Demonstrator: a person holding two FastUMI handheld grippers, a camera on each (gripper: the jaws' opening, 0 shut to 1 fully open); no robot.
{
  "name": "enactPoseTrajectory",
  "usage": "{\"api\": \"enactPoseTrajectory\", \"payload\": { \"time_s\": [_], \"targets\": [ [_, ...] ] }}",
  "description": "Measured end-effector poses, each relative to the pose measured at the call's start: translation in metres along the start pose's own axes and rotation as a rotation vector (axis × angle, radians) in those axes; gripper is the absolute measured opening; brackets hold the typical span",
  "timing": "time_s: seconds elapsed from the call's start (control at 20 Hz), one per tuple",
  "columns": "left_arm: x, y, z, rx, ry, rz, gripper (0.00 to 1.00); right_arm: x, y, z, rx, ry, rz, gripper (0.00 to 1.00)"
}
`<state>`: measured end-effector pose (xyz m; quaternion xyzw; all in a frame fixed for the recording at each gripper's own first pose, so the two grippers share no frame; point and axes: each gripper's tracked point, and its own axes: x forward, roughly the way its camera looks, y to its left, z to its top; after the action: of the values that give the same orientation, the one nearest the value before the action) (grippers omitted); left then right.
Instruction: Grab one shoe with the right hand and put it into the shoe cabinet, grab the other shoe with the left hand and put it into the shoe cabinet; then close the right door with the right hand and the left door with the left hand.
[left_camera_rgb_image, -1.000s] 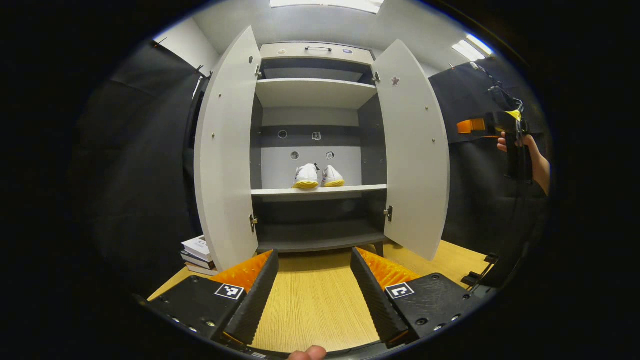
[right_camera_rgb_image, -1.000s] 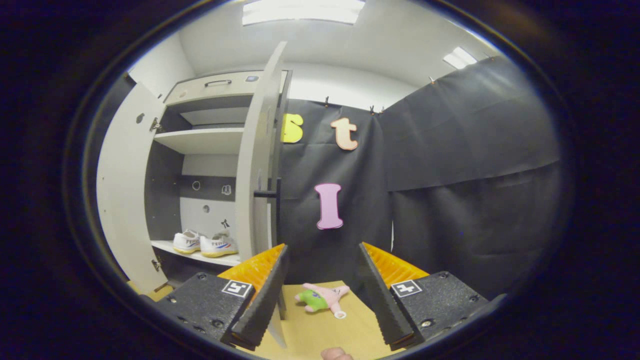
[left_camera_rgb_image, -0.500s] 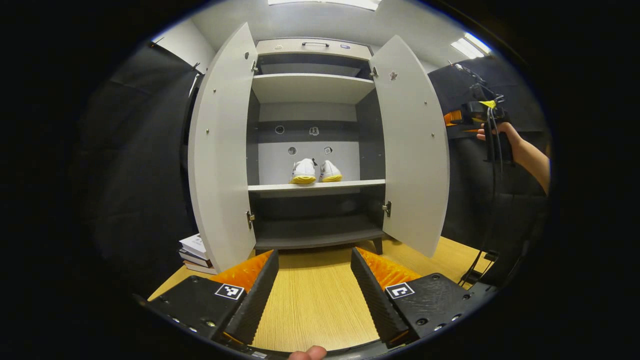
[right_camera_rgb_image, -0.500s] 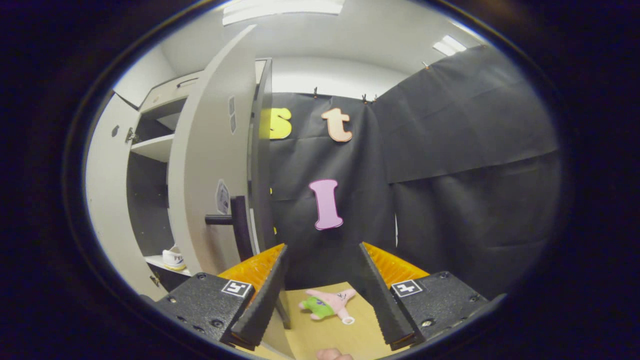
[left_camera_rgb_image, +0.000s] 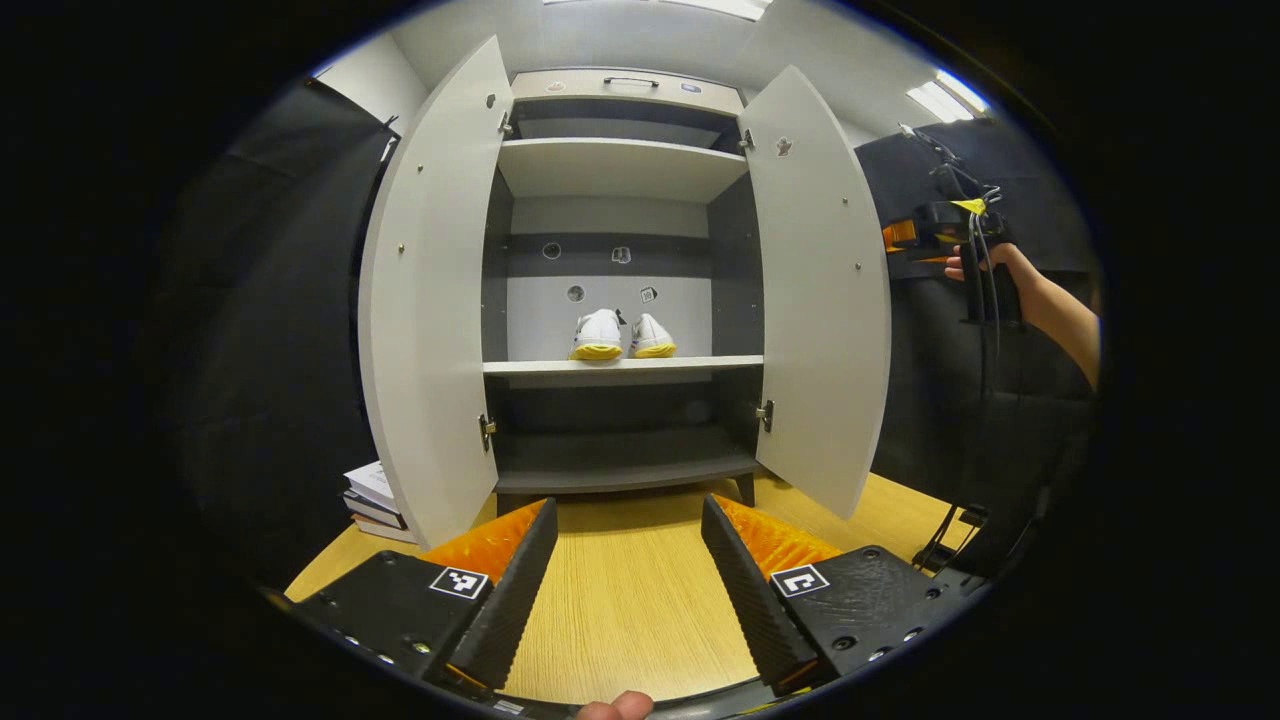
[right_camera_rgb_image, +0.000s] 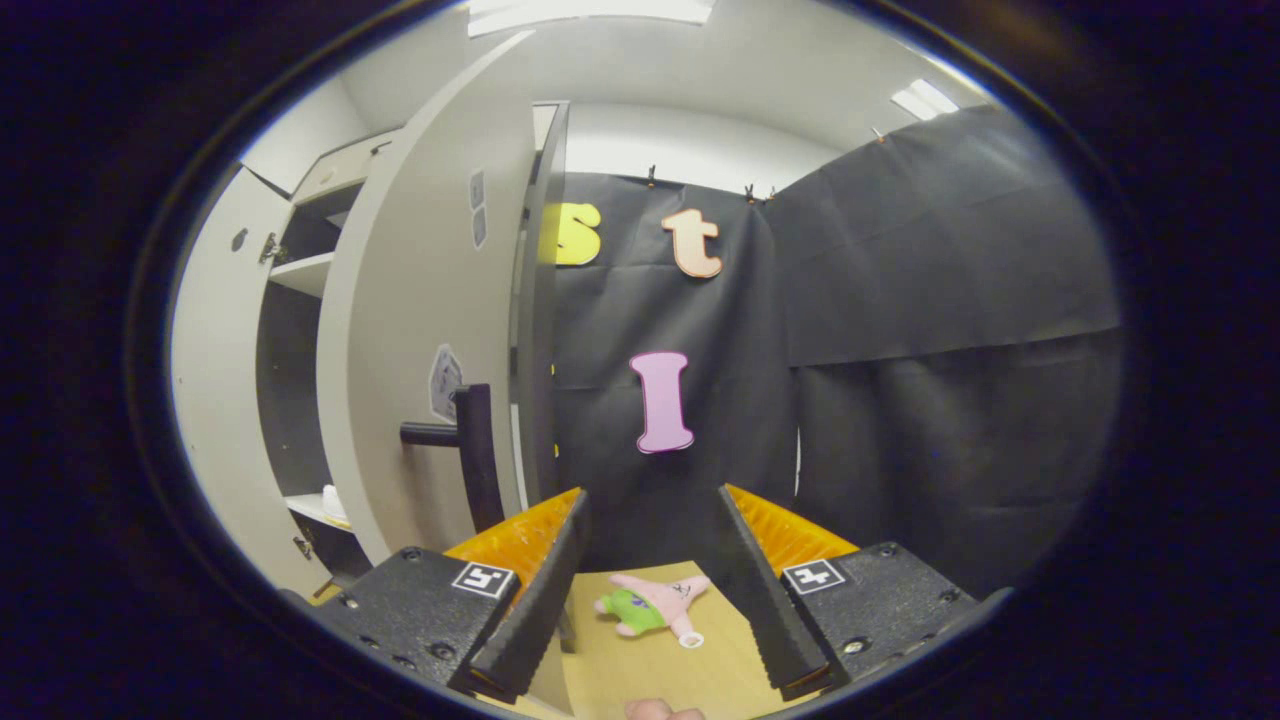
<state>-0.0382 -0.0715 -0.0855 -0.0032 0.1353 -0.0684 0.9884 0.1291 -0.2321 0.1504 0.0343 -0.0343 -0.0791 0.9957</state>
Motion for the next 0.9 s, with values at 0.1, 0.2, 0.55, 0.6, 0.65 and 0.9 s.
{"api": "enactPoseTrajectory", "payload": {
  "time_s": [0.1, 0.2, 0.55, 0.6, 0.65, 0.9],
  "targets": [
    [0.001, 0.001, -0.002, -0.004, 0.003, -0.004, 0.87, -0.007, 0.014, -0.002, 0.016, 0.005, 0.016, 0.84],
    [0.0, 0.004, -0.002, -0.003, 0.005, 0.0, 0.87, -0.012, 0.028, -0.004, 0.024, 0.011, 0.035, 0.84],
    [-0.005, 0.03, -0.009, -0.029, 0.012, 0.043, 0.87, -0.015, 0.087, -0.005, 0.03, 0.025, 0.102, 0.83],
    [-0.006, 0.034, -0.011, -0.034, 0.016, 0.05, 0.87, -0.016, 0.096, -0.005, 0.033, 0.024, 0.107, 0.83],
    [-0.007, 0.039, -0.01, -0.037, 0.011, 0.061, 0.87, -0.016, 0.106, -0.005, 0.035, 0.021, 0.116, 0.83],
    [-0.01, 0.065, -0.012, -0.044, 0.01, 0.1, 0.87, -0.001, 0.165, -0.008, 0.043, 0.022, 0.187, 0.84]
  ]
}}
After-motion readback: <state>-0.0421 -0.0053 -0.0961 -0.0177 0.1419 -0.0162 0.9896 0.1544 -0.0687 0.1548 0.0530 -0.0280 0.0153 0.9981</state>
